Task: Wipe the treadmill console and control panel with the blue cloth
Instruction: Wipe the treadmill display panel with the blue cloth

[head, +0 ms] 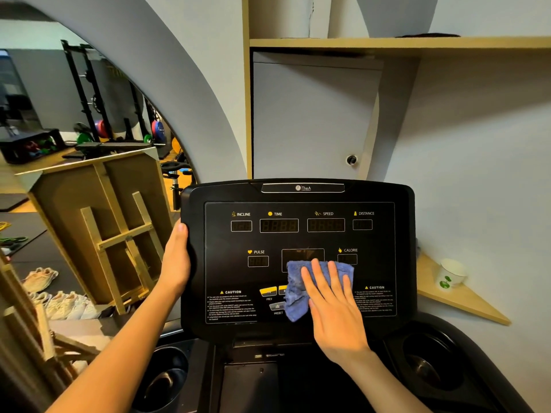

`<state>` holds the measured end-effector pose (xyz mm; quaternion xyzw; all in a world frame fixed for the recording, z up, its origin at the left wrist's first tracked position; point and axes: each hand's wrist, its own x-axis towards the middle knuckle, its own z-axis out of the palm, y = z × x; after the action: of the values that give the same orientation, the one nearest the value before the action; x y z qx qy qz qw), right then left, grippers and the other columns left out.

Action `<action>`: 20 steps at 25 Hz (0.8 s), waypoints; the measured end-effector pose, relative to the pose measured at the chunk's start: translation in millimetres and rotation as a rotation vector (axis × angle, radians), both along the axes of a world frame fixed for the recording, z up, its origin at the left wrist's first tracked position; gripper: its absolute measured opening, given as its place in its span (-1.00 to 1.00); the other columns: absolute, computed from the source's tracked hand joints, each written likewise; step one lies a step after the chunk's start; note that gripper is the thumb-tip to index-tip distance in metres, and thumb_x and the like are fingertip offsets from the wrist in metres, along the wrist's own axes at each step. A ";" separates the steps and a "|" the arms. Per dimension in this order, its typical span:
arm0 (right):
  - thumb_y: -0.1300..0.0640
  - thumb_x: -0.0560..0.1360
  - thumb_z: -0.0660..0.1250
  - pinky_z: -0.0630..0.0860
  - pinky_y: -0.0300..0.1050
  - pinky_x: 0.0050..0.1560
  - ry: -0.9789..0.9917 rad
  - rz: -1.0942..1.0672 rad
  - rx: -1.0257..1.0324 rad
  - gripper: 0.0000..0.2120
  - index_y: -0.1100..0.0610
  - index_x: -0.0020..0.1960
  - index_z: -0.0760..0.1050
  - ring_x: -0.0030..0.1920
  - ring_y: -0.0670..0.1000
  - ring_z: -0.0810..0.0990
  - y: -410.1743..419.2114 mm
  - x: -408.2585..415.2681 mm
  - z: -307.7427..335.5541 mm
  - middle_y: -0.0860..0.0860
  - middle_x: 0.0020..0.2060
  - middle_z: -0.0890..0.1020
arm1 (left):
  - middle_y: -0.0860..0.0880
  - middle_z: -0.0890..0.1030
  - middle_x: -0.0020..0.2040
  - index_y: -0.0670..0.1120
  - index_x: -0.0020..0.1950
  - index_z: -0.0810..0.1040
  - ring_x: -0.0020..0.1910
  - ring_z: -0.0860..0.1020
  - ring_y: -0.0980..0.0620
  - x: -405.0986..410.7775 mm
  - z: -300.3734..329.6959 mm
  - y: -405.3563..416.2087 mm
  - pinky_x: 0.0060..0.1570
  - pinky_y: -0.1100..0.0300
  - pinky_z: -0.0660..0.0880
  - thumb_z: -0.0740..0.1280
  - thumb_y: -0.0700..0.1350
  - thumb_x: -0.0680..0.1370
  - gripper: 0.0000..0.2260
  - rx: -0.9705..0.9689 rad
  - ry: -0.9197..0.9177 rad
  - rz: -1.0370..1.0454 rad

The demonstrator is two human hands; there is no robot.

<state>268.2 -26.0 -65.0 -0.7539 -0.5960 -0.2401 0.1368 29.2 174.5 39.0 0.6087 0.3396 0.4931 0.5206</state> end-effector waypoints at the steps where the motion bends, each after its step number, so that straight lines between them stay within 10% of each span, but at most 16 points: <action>1: 0.10 0.53 0.07 -0.11 0.19 0.56 0.020 -0.011 0.014 -0.31 0.05 0.64 -0.04 0.61 0.20 -0.08 2.6 -0.1 4.7 0.03 0.63 -0.10 | 0.15 0.55 0.13 0.18 0.20 0.44 -0.01 0.56 0.44 0.9 1.0 -1.0 -0.07 0.48 0.43 -0.03 0.03 0.72 -0.74 0.007 0.002 0.005; 11: 0.05 0.60 -0.03 -0.02 0.33 0.54 0.210 -0.156 0.163 -0.39 0.09 0.63 0.00 0.60 0.24 -0.14 47.9 -17.5 58.3 0.11 0.62 0.03 | 0.01 0.60 0.22 0.10 0.30 0.49 0.22 0.56 0.07 -2.6 -9.3 9.7 0.20 0.10 0.43 0.00 0.10 0.71 -0.67 0.019 -0.005 0.023; 20: 0.00 0.61 -0.04 -0.12 0.33 0.54 0.226 -0.084 0.205 -0.38 0.04 0.64 -0.07 0.59 0.27 -0.21 100.1 -72.6 96.8 0.06 0.63 -0.06 | 0.15 0.56 0.13 0.19 0.19 0.45 0.03 0.55 0.42 1.4 -4.0 4.4 -0.04 0.47 0.42 -0.03 0.01 0.72 -0.73 0.026 0.012 0.029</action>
<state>195.6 74.1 31.8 -0.7825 -0.5172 -0.2187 0.2690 30.6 178.9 35.1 0.6135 0.3452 0.5011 0.5033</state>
